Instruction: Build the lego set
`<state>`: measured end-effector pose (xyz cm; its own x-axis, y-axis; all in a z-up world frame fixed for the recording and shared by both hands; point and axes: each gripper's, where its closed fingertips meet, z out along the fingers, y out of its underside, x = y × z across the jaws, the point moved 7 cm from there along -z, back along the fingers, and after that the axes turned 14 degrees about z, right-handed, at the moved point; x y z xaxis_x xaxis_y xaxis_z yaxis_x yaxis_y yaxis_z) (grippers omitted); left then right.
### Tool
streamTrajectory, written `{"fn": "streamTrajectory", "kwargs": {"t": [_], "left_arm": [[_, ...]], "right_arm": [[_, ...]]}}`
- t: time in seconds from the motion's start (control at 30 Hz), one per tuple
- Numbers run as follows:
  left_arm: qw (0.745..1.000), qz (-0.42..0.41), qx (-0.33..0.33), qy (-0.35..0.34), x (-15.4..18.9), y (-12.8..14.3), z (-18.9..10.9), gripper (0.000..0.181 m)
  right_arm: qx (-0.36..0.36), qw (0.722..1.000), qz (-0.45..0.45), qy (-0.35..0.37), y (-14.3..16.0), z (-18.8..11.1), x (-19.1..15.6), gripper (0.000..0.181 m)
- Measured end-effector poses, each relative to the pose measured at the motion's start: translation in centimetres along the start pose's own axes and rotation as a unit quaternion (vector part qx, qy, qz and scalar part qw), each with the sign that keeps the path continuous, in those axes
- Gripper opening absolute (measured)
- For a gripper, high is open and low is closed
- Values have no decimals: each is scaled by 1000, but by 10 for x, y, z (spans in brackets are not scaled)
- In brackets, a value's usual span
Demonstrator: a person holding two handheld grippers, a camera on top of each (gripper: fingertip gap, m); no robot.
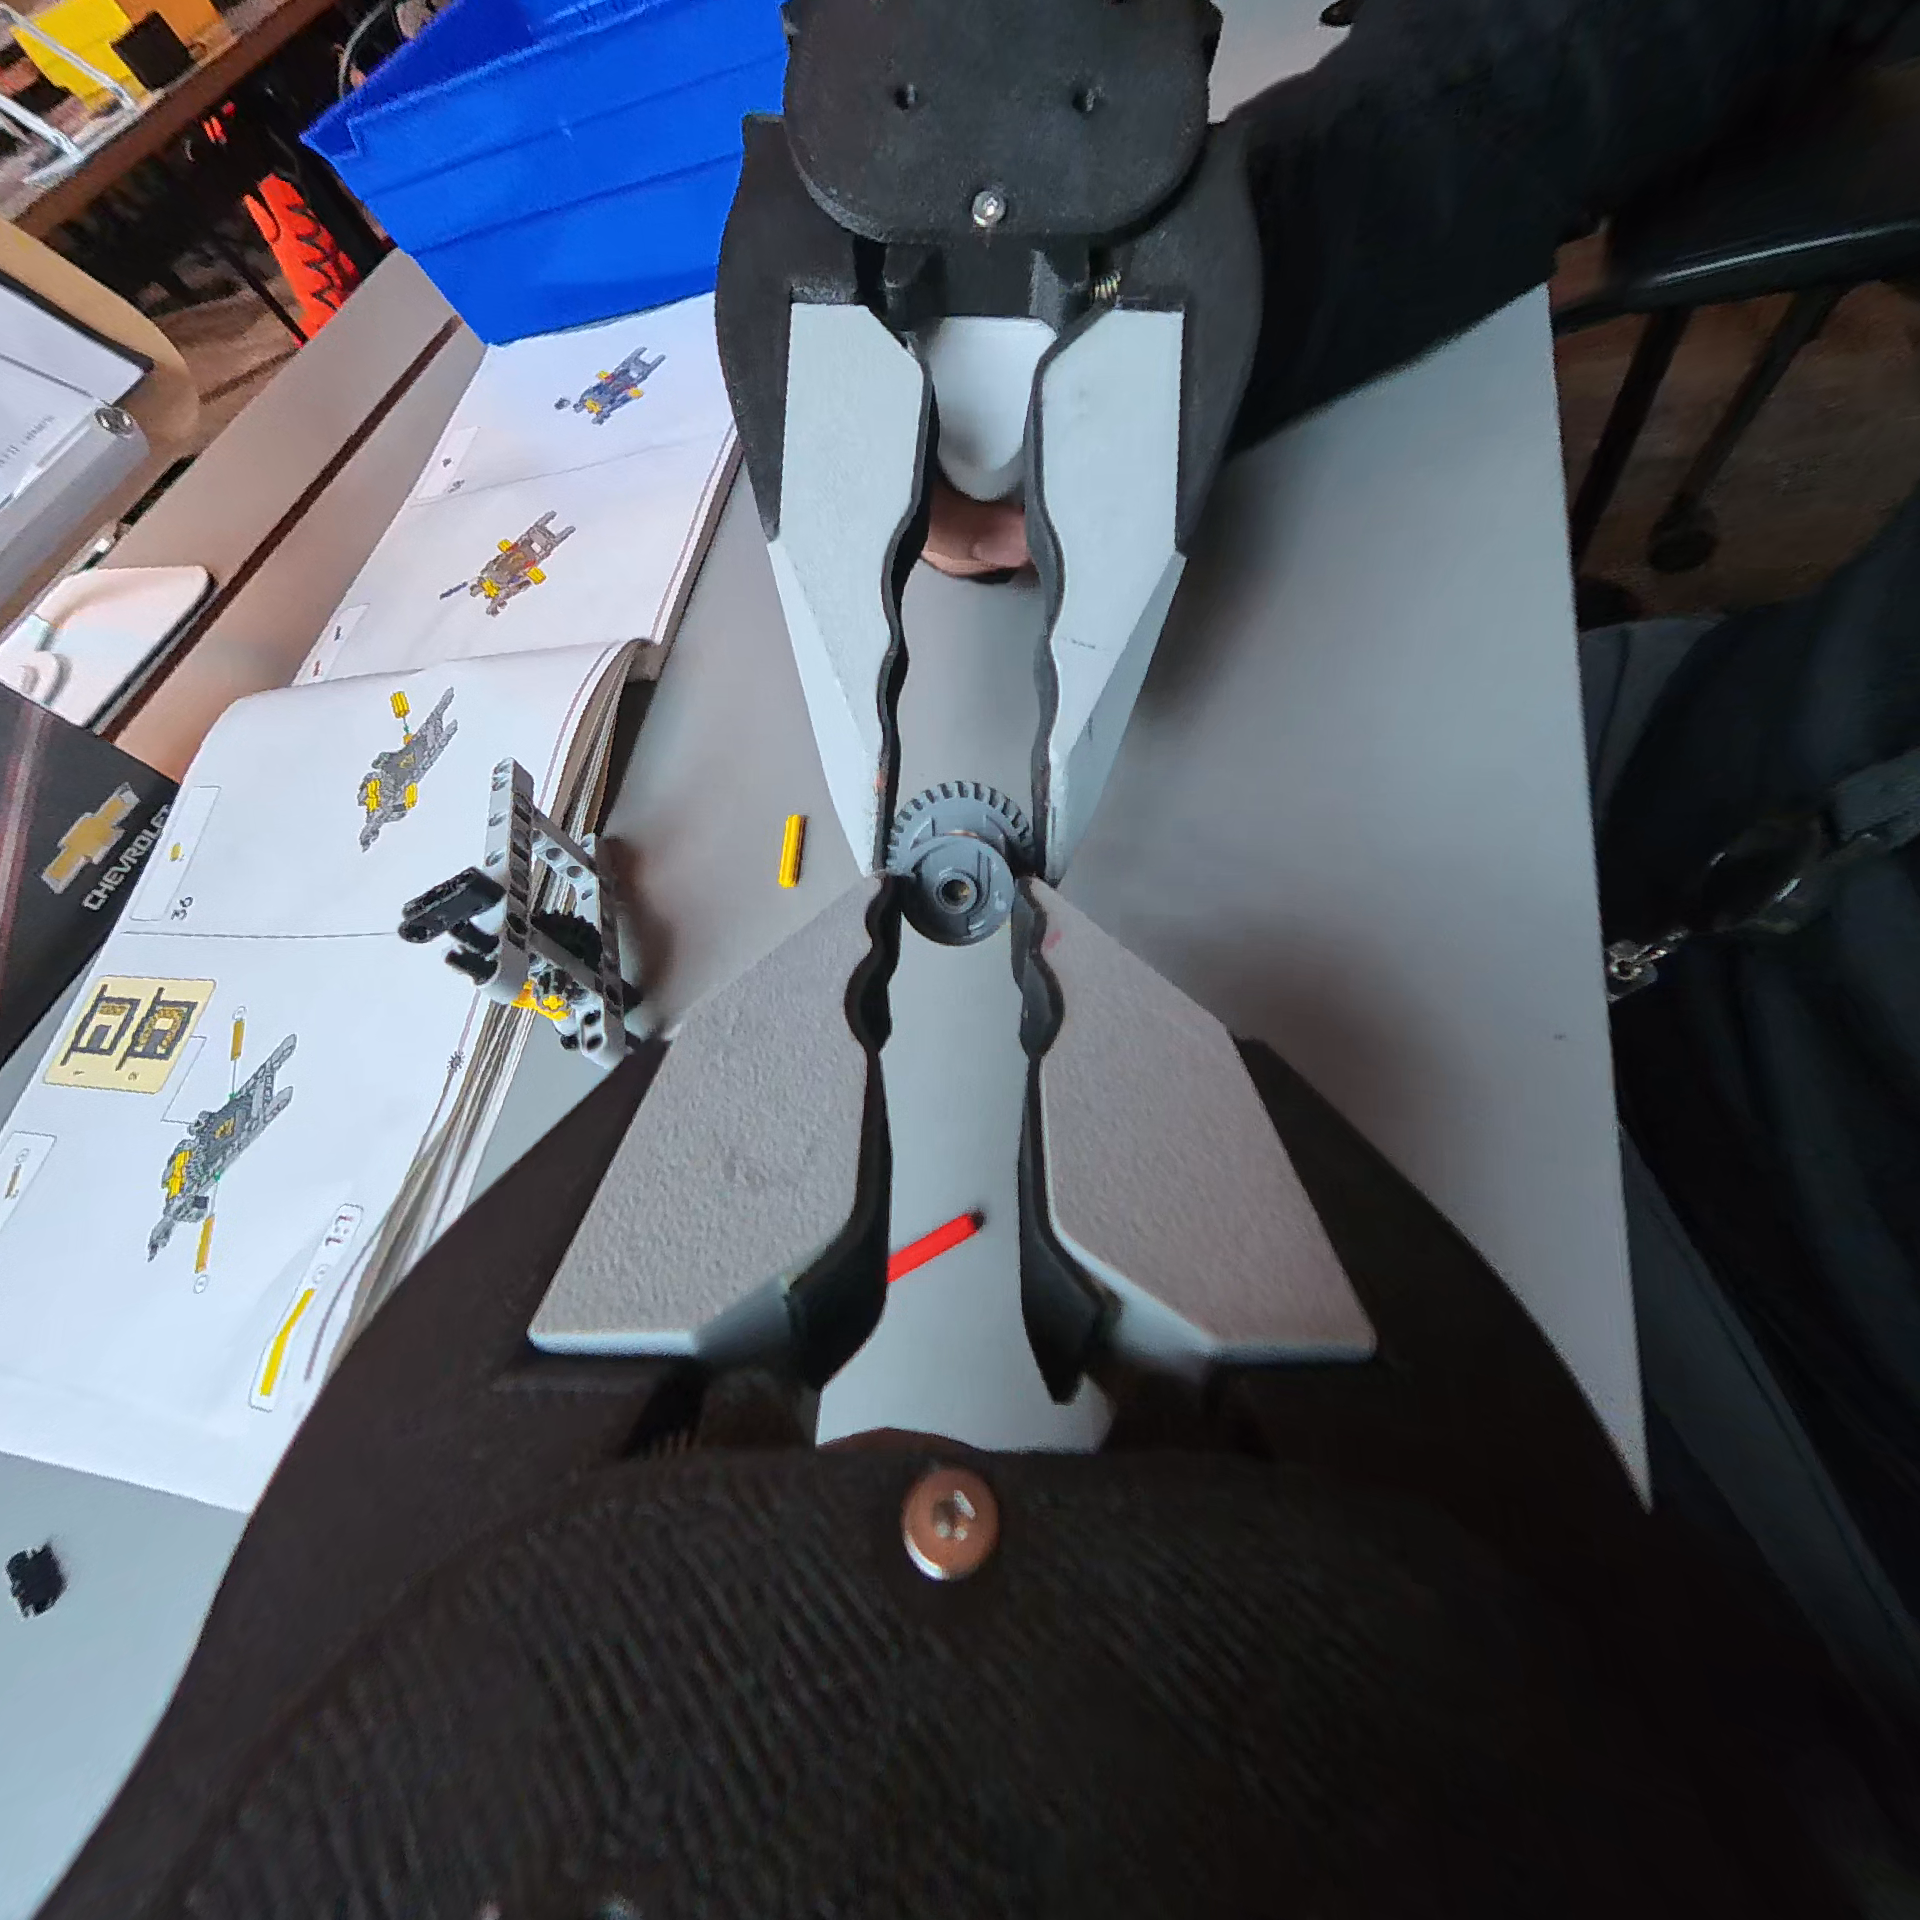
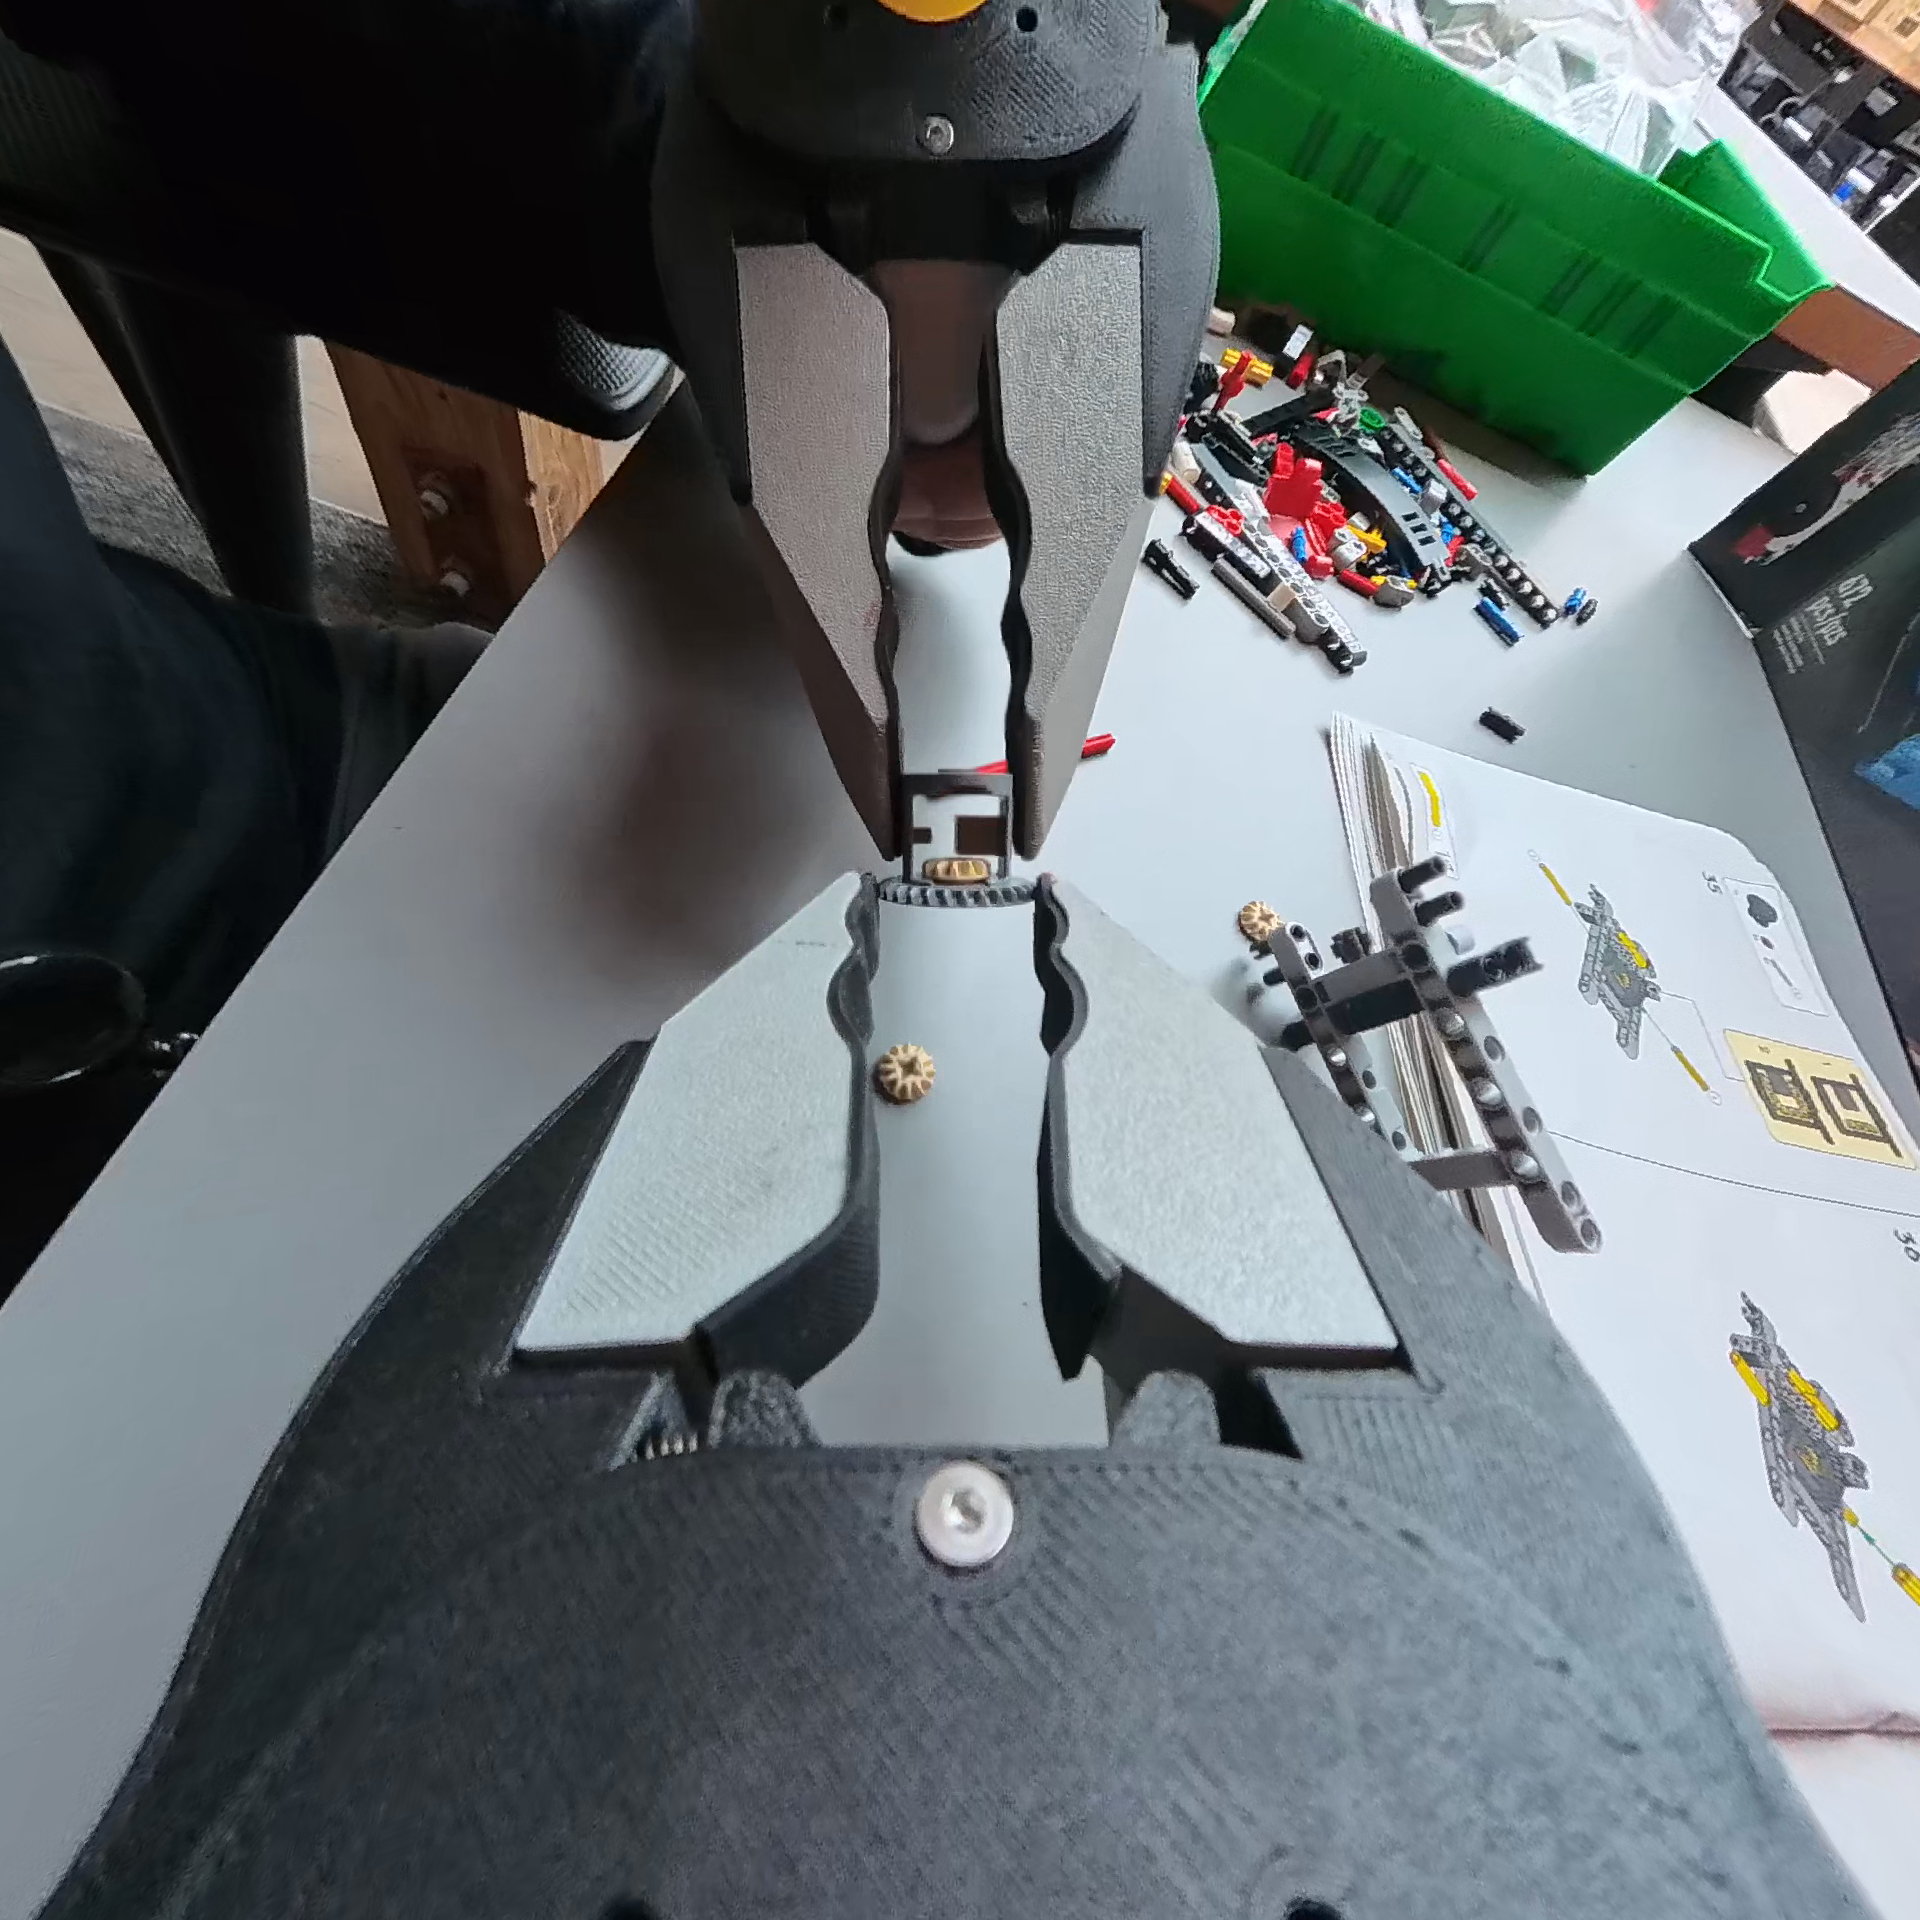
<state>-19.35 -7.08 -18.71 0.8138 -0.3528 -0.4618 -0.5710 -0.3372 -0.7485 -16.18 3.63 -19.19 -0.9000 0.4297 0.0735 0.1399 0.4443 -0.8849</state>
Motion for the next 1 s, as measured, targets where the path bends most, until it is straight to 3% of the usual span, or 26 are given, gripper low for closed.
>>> {"fn": "streamTrajectory", "kwargs": {"t": [0.73,1.0], "left_arm": [[998,-11,-46,-34,5,12,1,18],[995,-18,-68,-66,4,15,0,19]], "right_arm": [[-52,996,-65,-12,7,19,9,27],[-57,997,51,-16,8,6,20,29]]}}
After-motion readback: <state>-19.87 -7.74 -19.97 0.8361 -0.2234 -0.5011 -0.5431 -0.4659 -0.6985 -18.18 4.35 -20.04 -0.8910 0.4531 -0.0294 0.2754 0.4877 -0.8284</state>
